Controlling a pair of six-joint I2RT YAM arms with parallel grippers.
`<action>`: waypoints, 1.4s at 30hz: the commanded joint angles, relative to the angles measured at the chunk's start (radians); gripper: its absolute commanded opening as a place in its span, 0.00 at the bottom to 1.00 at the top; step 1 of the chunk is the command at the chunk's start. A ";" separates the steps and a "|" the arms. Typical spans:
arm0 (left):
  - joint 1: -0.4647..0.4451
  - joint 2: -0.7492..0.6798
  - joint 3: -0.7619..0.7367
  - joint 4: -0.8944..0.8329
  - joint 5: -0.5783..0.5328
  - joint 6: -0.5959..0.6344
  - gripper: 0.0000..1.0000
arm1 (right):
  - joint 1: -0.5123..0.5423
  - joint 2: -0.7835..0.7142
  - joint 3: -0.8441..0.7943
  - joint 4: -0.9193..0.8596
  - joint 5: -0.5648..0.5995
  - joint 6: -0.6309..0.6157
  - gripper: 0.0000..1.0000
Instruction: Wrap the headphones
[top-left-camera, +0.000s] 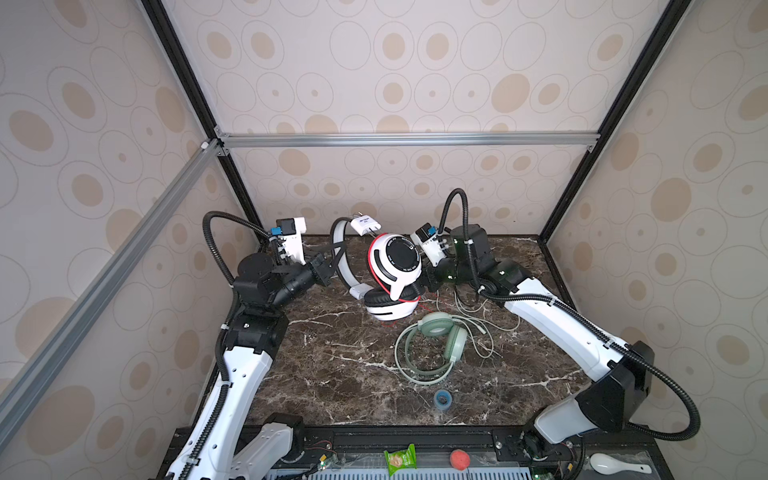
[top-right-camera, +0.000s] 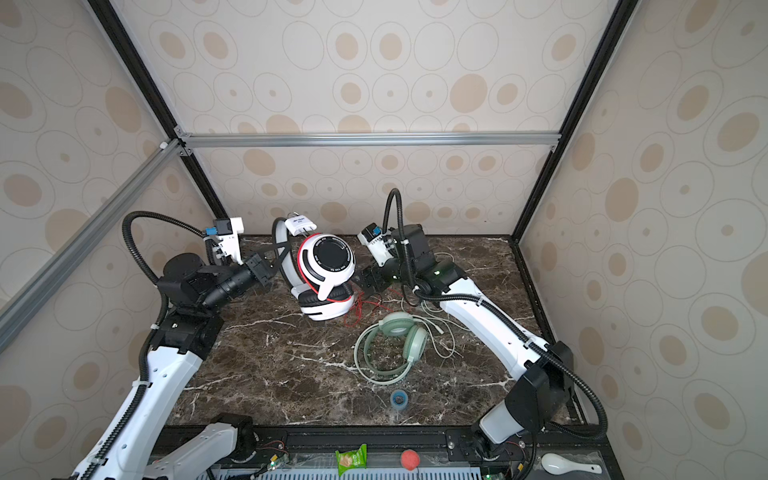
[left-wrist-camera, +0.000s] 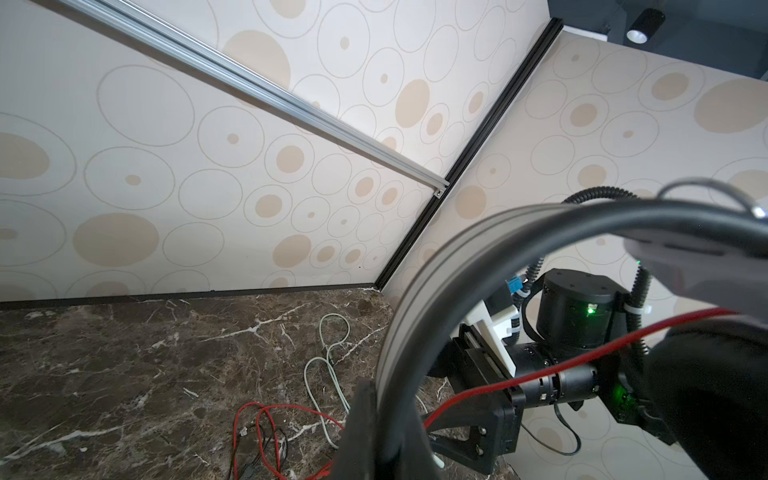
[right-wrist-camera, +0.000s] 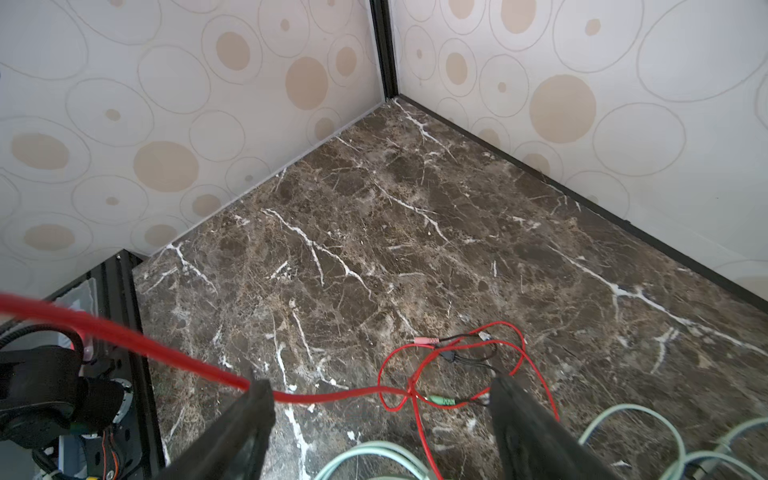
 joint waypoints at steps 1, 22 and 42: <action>-0.003 0.005 0.096 -0.006 -0.043 -0.073 0.00 | -0.002 -0.042 -0.057 0.117 -0.079 0.032 0.84; -0.004 0.040 0.200 -0.085 -0.113 -0.134 0.00 | -0.002 0.085 -0.162 0.461 -0.194 0.166 0.81; 0.007 0.083 0.288 -0.170 -0.226 -0.210 0.00 | 0.007 0.347 -0.087 0.656 -0.271 0.358 0.57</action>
